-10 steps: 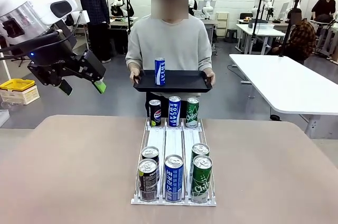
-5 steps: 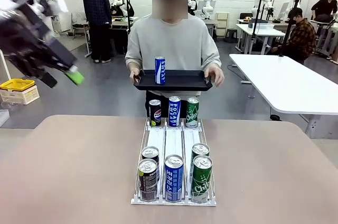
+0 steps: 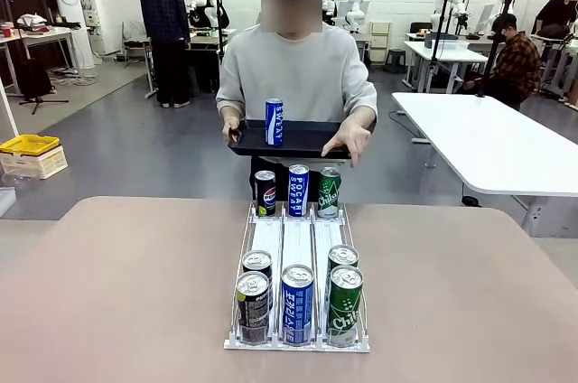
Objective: Retrieve and hand over the desired beverage to the person.
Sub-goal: Pick up another can of the same type that the person held from the Automatic Can Dispenser.
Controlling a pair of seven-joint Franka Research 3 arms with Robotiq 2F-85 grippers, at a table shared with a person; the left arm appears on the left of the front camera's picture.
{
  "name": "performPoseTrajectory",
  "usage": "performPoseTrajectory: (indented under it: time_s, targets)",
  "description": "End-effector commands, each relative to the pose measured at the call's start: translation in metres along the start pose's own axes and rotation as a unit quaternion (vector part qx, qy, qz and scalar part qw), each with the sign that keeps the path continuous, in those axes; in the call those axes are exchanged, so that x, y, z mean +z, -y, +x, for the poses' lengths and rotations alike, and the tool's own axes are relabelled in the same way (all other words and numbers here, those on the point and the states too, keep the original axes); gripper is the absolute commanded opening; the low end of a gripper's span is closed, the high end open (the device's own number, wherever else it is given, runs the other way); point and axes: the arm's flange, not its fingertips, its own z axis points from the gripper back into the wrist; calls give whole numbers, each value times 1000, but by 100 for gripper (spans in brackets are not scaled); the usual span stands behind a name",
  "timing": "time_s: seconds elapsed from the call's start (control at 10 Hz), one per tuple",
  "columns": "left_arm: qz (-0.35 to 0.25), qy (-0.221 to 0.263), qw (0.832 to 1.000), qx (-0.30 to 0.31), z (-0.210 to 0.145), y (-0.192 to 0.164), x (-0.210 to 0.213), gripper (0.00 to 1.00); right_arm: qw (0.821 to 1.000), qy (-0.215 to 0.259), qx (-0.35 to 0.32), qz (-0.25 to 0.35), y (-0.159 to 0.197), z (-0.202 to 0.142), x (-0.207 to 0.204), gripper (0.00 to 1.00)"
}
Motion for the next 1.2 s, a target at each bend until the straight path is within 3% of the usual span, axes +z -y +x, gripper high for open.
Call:
performPoseTrajectory:
  time_s: [0.0,0.3,0.4,1.1]
  targets:
    - [17,17,999,-24,-19,0,6,100,1000,10,7,16,0,2,-1,100]
    - [-5,26,999,-29,-34,7,21,100,1000,10,7,16,0,2,-1,100]
    - [14,17,999,-24,-18,0,19,100,1000,10,7,16,0,2,-1,100]
    - [14,17,999,-24,-18,0,19,100,1000,10,7,16,0,2,-1,100]
